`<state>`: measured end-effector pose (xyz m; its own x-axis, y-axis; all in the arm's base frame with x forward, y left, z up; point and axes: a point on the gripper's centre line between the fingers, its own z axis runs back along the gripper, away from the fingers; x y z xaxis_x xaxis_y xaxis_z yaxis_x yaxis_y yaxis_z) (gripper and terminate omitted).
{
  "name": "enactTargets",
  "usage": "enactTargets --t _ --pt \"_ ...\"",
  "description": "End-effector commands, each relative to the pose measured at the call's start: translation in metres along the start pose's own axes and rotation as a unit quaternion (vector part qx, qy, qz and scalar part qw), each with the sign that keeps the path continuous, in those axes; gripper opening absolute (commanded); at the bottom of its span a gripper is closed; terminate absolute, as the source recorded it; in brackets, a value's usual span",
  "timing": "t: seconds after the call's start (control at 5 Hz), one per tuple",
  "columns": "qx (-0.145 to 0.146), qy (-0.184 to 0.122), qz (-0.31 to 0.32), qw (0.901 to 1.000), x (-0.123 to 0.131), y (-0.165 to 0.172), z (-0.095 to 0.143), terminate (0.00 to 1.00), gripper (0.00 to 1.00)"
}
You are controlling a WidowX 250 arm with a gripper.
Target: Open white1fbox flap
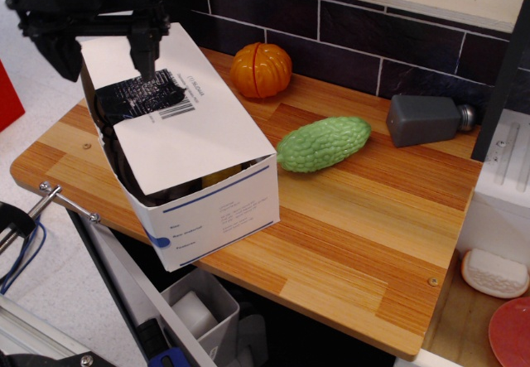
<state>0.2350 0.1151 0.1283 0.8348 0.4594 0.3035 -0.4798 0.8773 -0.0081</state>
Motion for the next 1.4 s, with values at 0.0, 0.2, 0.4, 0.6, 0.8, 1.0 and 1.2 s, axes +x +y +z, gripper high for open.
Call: enactTargets --t 0.0,0.2,0.4,0.6,0.8,1.0,1.2 --pt "-0.022 -0.045 0.020 0.9985 -0.002 0.005 -0.001 0.00 1.00" --pt "-0.039 -0.042 0.026 0.9980 -0.003 0.006 -0.009 0.00 1.00" --pt "-0.044 -0.041 0.027 0.9978 -0.006 0.006 -0.015 0.00 1.00" --pt "-0.047 -0.043 0.037 0.9973 -0.008 0.009 -0.020 0.00 1.00" --pt "-0.056 -0.041 0.042 0.9967 -0.010 0.011 -0.025 0.00 1.00" --pt "-0.067 -0.042 0.048 0.9957 -0.012 0.010 -0.034 0.00 1.00" --pt "-0.073 -0.043 0.053 0.9950 -0.013 0.007 -0.037 0.00 1.00"
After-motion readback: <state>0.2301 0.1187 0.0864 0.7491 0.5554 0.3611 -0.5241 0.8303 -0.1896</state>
